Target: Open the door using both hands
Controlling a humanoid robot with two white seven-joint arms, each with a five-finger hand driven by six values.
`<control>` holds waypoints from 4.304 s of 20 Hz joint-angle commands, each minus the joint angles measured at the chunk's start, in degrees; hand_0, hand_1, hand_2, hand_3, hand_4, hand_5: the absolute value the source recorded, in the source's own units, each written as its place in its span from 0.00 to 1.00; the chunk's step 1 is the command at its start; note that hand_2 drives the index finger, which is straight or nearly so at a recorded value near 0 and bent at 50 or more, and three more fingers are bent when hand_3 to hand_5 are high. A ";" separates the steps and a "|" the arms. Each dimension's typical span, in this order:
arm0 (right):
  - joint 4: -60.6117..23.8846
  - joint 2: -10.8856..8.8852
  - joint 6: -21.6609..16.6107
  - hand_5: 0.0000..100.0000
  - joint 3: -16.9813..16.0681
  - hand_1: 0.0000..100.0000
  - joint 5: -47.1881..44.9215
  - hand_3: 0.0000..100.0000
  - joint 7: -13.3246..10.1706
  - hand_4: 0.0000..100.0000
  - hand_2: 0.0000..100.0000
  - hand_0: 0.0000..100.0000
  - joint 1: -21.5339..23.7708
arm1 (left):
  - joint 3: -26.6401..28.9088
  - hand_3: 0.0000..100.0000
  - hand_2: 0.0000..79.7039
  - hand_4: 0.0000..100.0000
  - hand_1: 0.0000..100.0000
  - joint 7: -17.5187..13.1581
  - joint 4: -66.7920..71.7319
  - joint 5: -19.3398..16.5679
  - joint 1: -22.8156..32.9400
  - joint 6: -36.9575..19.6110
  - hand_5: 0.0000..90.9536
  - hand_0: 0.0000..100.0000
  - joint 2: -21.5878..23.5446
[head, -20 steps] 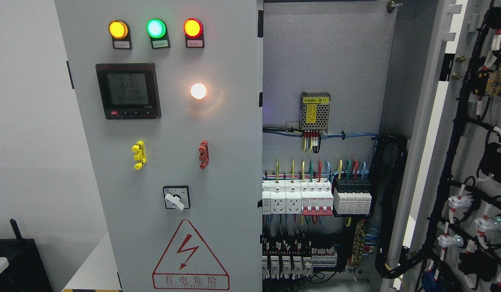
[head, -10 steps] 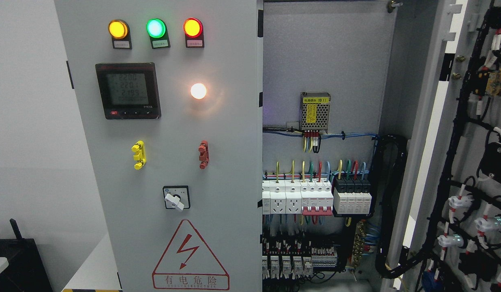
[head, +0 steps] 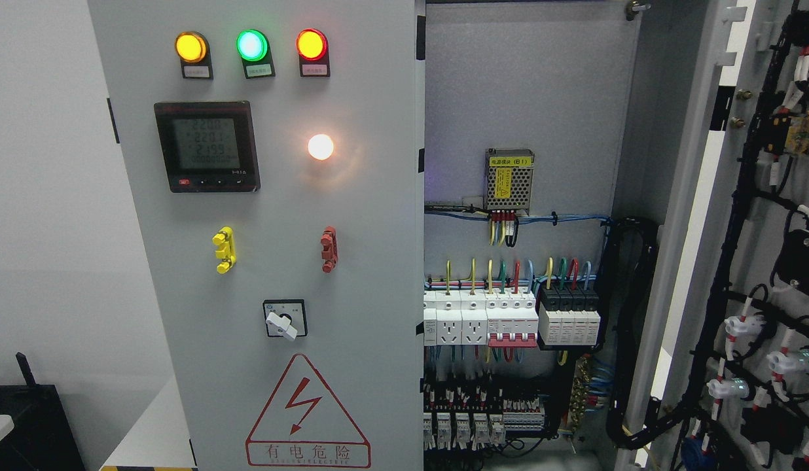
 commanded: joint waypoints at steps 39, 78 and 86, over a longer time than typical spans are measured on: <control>14.49 6.37 9.61 0.00 -4.17 0.00 -7.04 0.00 0.02 0.00 0.00 0.00 -19.90 | -0.03 0.00 0.00 0.03 0.00 0.09 -0.18 0.00 0.00 -0.05 0.00 0.00 0.00; 17.40 4.43 11.28 0.00 -0.12 0.00 -15.21 0.00 0.20 0.00 0.00 0.00 -26.84 | -0.03 0.00 0.00 0.03 0.00 0.00 -0.18 0.00 0.00 -0.05 0.00 0.00 0.00; 19.24 4.08 11.28 0.00 0.49 0.00 -15.39 0.00 0.20 0.00 0.00 0.00 -27.45 | -0.03 0.00 0.00 0.03 0.00 0.01 -0.18 0.00 0.00 -0.05 0.00 0.00 0.00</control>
